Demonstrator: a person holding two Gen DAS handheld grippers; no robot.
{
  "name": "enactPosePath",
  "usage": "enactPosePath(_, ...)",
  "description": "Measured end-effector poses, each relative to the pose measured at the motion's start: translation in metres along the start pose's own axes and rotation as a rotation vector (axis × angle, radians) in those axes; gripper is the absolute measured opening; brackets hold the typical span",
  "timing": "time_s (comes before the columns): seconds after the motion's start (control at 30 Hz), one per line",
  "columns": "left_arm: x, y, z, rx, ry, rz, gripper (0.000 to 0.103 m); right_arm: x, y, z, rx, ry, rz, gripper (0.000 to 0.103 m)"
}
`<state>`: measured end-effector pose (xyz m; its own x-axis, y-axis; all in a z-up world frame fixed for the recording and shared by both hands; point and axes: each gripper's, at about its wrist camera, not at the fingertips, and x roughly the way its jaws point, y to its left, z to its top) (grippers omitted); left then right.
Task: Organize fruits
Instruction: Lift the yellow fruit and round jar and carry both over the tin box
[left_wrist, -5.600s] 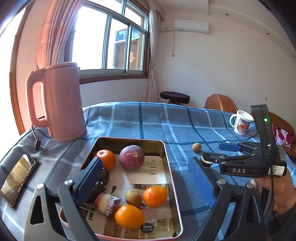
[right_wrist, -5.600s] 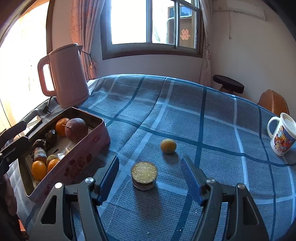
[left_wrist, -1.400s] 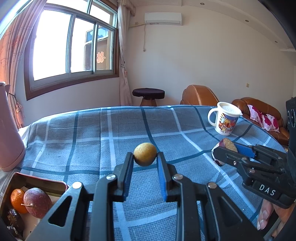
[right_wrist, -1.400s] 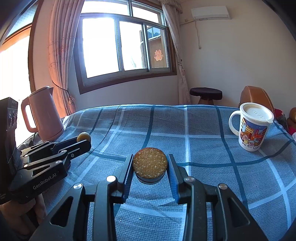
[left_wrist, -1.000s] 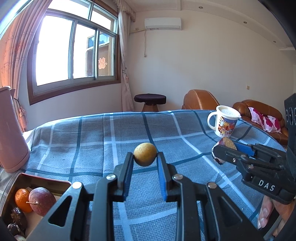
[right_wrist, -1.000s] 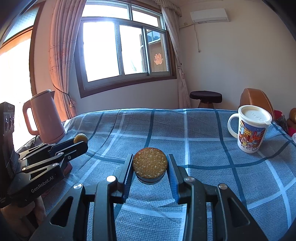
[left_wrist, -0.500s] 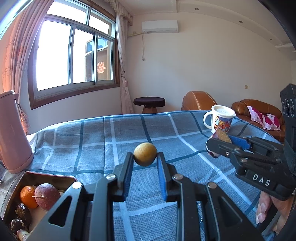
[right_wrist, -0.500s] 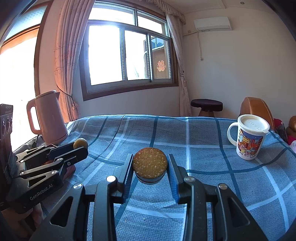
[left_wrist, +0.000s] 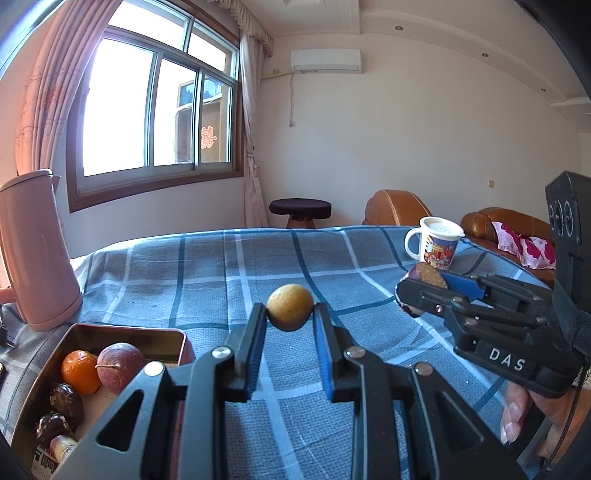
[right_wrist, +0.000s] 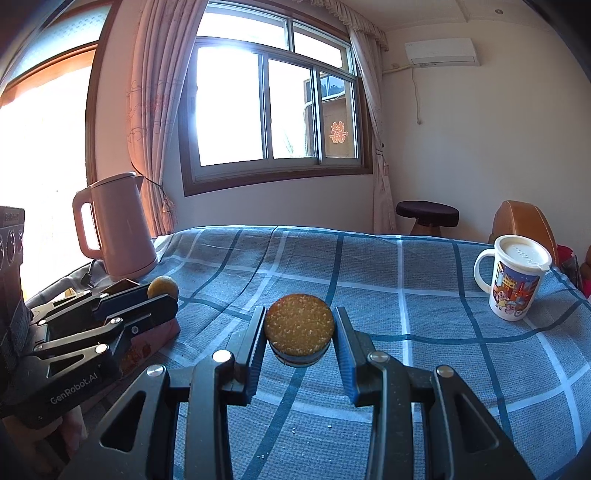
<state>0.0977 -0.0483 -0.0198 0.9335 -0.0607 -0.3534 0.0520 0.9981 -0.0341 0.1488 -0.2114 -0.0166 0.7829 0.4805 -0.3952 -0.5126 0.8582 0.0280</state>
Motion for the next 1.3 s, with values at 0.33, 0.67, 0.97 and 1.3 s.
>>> enactPosePath(0.33,-0.026,0.016,-0.001,0.008,-0.033,0.037,0.027,0.000,0.034,0.003,-0.033,0.008,0.049,0.037)
enactPosePath(0.67,-0.037,0.030,-0.005,0.014,-0.024,0.077,0.027,0.002,0.062,0.006,-0.069,0.015,0.083,0.037)
enactPosePath(0.97,-0.046,0.048,-0.010,-0.004,-0.019,0.109,0.027,0.006,0.083,0.011,-0.097,0.023,0.107,0.037)
enactPosePath(1.3,-0.053,0.068,-0.012,-0.019,-0.014,0.150,0.027,0.012,0.105,0.015,-0.126,0.032,0.140,0.037)
